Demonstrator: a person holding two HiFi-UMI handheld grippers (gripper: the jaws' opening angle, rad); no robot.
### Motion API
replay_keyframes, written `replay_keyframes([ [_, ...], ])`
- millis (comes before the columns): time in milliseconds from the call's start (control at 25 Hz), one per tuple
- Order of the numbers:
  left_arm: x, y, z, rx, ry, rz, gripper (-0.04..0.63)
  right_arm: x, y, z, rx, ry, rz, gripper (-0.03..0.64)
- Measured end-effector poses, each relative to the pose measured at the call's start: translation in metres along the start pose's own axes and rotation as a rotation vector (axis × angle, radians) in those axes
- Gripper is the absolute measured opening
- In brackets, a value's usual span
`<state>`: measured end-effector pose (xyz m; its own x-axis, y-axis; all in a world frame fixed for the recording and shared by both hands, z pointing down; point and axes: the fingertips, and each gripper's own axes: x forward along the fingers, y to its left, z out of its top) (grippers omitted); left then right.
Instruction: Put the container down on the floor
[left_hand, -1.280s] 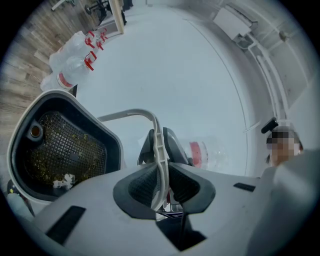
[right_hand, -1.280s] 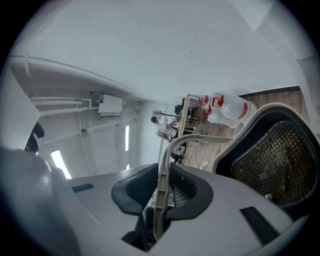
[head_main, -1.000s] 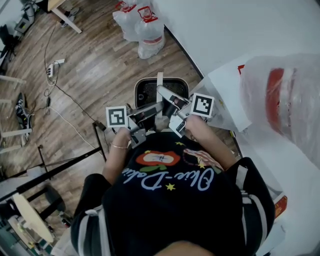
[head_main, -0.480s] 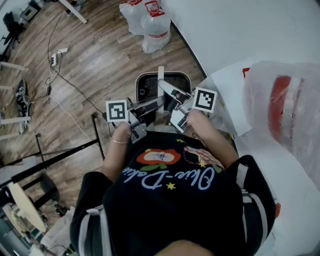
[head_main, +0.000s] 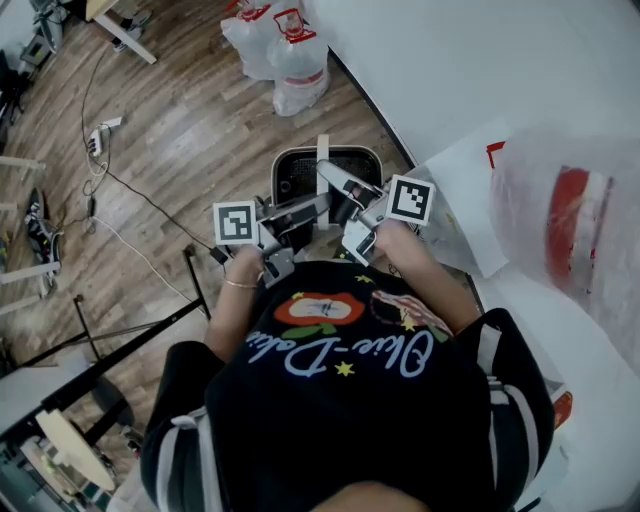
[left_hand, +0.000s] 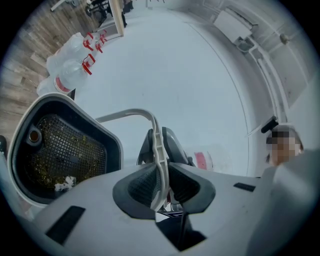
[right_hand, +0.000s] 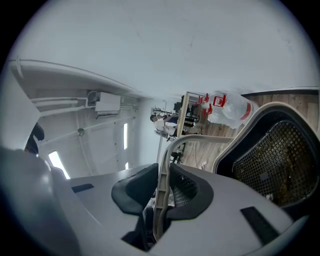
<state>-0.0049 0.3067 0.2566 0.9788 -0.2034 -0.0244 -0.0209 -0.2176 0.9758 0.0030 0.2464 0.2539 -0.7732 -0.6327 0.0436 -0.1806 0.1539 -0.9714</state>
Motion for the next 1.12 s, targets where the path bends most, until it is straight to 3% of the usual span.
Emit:
replay_keyframes([
  [720,-0.036,0.026,0.123,-0.016,0.106,-0.043,0.061,0.114,-0.010,0.052,0.038,-0.126,-0.059,0.058],
  [1120,-0.118,0.045,0.211,-0.052,0.117,-0.066,0.060,0.234,-0.006,0.048,0.045,-0.148,-0.091,0.058],
])
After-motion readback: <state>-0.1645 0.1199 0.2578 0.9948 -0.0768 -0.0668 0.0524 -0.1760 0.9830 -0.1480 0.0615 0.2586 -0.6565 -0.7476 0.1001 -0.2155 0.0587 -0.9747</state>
